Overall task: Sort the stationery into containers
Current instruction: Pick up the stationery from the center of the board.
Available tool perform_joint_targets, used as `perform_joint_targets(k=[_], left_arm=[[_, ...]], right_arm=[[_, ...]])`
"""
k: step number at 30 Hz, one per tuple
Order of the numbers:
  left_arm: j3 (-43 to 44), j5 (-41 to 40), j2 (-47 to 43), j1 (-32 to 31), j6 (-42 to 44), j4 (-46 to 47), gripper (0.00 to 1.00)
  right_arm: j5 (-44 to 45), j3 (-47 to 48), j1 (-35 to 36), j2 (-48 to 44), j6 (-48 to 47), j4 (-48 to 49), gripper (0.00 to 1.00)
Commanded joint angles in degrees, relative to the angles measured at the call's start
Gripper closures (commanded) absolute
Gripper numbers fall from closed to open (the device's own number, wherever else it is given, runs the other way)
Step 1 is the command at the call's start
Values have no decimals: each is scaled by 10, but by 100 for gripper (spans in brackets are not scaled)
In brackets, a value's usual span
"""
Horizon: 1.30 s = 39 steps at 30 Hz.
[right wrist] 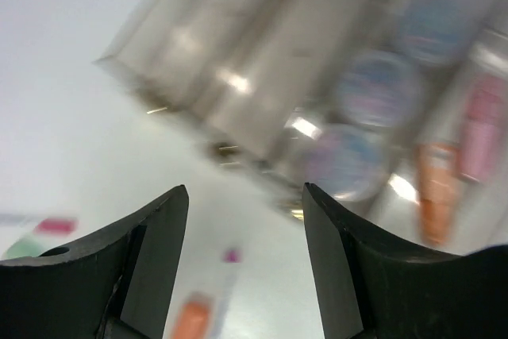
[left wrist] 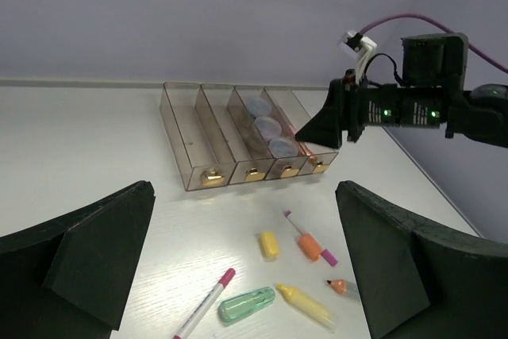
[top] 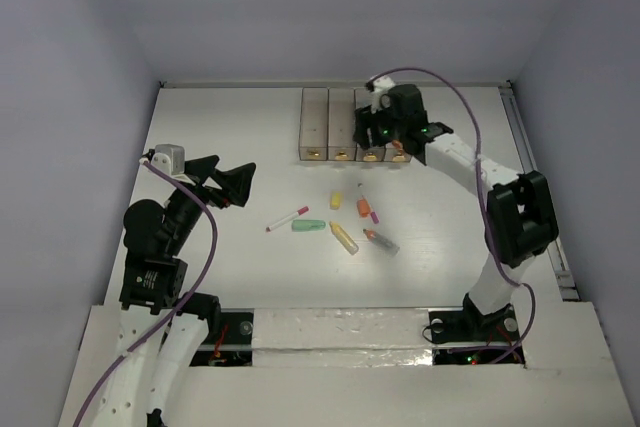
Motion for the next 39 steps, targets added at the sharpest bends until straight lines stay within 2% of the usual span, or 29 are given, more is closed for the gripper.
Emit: perform_joint_targets(k=[1, 5, 11, 20, 29, 37, 39], left_arm=[[-4, 8, -7, -3, 1, 31, 1], [-4, 6, -12, -3, 1, 29, 1], [-4, 4, -18, -3, 1, 28, 1], [-4, 2, -23, -3, 3, 27, 1], [-3, 3, -24, -3, 2, 26, 1], [-4, 3, -26, -3, 3, 26, 1], [-3, 3, -27, -3, 2, 26, 1]], right_arm=[[-91, -32, 114, -42, -98, 12, 35], [-127, -52, 182, -54, -128, -34, 35], [-115, -41, 242, -10, -145, -96, 33], [-74, 11, 285, 82, -160, -160, 30], [-34, 38, 315, 126, -158, -166, 29], [19, 38, 353, 150, -153, -169, 45], [33, 36, 358, 149, -153, -171, 58]])
